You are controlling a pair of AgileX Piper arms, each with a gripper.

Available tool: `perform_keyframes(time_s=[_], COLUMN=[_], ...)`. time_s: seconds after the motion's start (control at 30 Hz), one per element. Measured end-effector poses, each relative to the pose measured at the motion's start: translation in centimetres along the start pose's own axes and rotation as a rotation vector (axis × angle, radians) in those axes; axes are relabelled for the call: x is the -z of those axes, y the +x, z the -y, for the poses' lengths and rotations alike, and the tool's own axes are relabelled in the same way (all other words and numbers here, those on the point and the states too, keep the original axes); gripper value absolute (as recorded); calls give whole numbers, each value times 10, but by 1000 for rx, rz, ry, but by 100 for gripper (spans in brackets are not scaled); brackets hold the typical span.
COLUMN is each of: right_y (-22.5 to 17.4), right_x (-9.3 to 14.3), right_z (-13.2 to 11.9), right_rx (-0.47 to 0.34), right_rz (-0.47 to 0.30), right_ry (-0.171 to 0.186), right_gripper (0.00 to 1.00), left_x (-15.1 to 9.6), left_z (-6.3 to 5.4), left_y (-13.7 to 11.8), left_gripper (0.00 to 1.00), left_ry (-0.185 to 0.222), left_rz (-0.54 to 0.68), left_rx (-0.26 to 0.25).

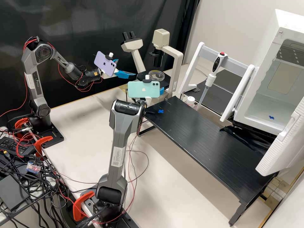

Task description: Move the petri dish to the microscope

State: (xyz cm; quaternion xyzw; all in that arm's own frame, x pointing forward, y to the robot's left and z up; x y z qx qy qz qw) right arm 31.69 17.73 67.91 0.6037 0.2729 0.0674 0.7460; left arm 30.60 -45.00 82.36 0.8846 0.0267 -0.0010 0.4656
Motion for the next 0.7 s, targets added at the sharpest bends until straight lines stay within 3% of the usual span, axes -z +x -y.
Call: perform_keyframes(time_s=[0.13,0.17,0.23,0.37,0.4,0.6,0.7], right_y=[-31,-39,-63,-96,-105,-132,-142], right_x=[-14,-17,-30,-50,-54,-80,-92], right_z=[-33,-38,-55,-79,-85,-86,-87], right_rx=[-174,-186,-233,-364,-390,-432,-455], right_rz=[7,0,31,118,138,284,340], right_ry=[18,13,10,61,59,71,121], right_gripper=[100,100,100,100,100,100,100], left_x=[0,0,0,0,0,0,0], left_z=[0,0,0,0,0,0,0], left_y=[0,0,0,0,0,0,0], left_gripper=[100,100,100,100,100,100,100], left_ry=[0,0,0,0,0,0,0], left_rz=[0,0,0,0,0,0,0], left_rx=[0,0,0,0,0,0,0])
